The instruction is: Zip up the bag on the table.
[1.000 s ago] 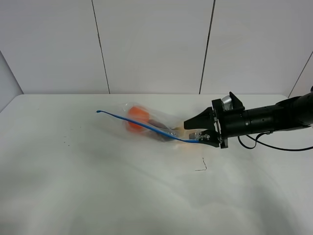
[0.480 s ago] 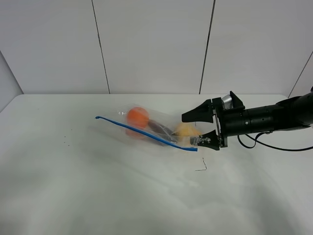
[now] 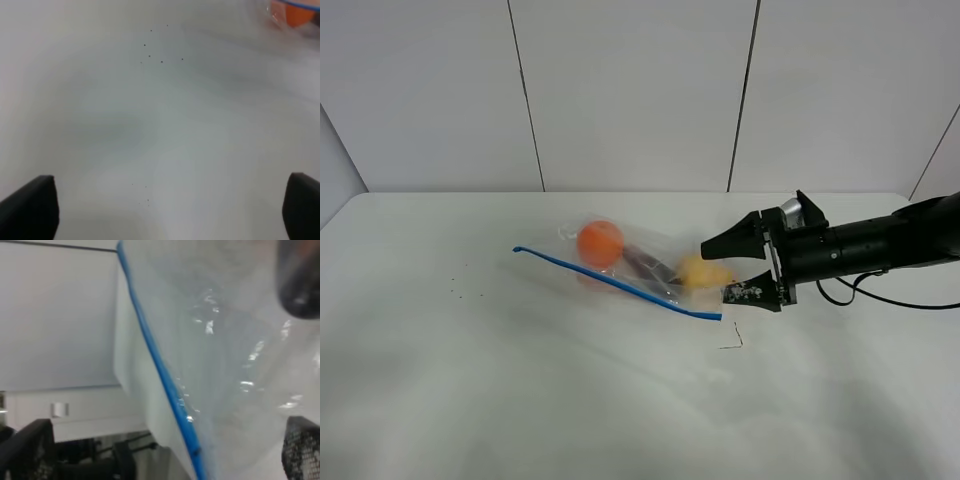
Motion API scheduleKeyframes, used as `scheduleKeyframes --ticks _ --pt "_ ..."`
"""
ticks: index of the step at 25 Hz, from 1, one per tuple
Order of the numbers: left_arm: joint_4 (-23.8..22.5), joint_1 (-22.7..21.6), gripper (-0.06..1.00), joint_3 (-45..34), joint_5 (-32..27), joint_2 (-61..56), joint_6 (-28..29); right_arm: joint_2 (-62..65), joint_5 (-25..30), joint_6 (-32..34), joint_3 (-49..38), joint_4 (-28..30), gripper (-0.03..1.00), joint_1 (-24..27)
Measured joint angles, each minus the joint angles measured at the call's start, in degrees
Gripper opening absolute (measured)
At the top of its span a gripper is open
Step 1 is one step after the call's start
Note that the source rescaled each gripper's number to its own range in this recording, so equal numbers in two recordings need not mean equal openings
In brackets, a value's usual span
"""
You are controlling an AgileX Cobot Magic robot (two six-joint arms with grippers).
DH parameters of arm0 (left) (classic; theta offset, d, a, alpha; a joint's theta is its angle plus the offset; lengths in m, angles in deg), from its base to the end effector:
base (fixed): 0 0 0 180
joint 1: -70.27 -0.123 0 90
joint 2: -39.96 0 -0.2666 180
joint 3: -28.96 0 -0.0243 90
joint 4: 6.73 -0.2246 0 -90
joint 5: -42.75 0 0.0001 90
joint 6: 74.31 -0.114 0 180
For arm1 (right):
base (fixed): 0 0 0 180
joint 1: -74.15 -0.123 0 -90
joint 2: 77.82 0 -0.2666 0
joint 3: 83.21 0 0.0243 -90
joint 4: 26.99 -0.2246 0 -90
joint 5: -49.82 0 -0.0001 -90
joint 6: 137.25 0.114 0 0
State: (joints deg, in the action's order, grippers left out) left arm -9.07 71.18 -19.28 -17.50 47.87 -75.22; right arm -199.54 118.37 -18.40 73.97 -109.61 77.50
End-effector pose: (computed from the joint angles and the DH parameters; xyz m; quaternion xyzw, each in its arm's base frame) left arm 0.0110 0.0039 0.2543 0.0128 0.8496 0.0204 0.5268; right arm 0.3089 0.0874 0.1391 0.0078 0.8268 0.5541 0.0967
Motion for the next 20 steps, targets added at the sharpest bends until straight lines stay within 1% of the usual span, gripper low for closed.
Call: scheduleKeyframes --ticks 2,3,4,6,10,12,14,16,18,20 --pt "0.0 0.0 1.0 0.0 0.0 0.0 0.0 0.0 -1.9 0.4 0.7 5.2 1.0 1.2" --pt "0.0 0.0 1.0 0.0 0.0 0.0 0.0 0.0 -3.5 1.7 1.6 8.5 1.0 1.5" --pt "0.0 0.0 1.0 0.0 0.0 0.0 0.0 0.0 -4.6 4.0 3.1 13.0 1.0 1.7" --pt "0.0 0.0 1.0 0.0 0.0 0.0 0.0 0.0 -7.1 10.8 6.8 21.9 1.0 1.7" --pt "0.0 0.0 1.0 0.0 0.0 0.0 0.0 0.0 -11.4 25.0 14.1 43.1 1.0 1.6" --pt "0.0 0.0 1.0 0.0 0.0 0.0 0.0 0.0 -12.4 33.8 16.7 55.7 1.0 1.6" --pt "0.0 0.0 1.0 0.0 0.0 0.0 0.0 0.0 -12.5 41.5 18.1 66.8 1.0 1.6" --pt "0.0 0.0 1.0 0.0 0.0 0.0 0.0 0.5 -13.2 47.1 18.3 74.9 1.0 1.6" --pt "0.0 0.0 1.0 0.0 0.0 0.0 0.0 1.5 -14.1 49.4 18.4 77.9 1.0 1.6" --pt "0.0 0.0 1.0 0.0 0.0 0.0 0.0 2.5 -15.9 51.0 18.5 78.6 1.0 1.6"
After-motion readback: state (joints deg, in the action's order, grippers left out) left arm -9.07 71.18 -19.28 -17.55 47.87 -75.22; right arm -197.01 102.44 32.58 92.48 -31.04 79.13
